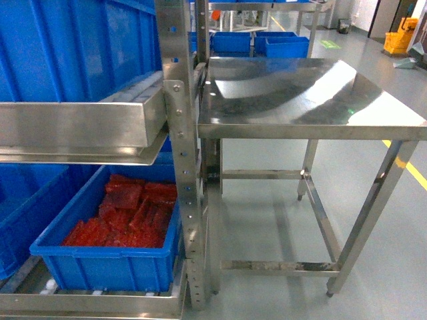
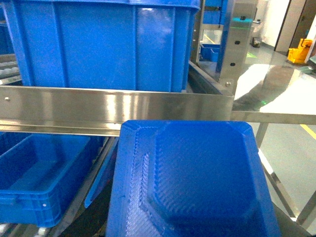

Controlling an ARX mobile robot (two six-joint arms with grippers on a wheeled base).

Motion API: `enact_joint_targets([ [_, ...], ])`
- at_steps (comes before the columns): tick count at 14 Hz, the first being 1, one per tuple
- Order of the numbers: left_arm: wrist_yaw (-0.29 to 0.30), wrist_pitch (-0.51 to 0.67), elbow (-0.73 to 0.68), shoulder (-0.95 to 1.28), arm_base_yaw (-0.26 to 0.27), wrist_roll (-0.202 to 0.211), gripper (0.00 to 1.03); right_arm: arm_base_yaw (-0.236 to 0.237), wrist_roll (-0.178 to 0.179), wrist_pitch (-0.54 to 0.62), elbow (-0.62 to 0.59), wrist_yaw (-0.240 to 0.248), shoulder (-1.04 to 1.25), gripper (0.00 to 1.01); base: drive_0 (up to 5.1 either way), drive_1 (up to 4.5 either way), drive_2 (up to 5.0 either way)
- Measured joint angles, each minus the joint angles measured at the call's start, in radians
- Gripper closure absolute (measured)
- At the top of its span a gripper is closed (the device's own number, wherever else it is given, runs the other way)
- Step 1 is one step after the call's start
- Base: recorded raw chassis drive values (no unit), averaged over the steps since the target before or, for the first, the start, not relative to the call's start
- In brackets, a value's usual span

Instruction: Sort blue parts and orange caps into right shelf containers

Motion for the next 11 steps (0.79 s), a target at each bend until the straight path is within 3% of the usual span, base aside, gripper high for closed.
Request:
enact_joint_targets([
  [11,0.000,0.000,0.000,0.000,0.000,0.000,0.60,0.000,0.000,0.002,0.000,0.000,0.000,0.60,-5.0,2.42,2.4],
])
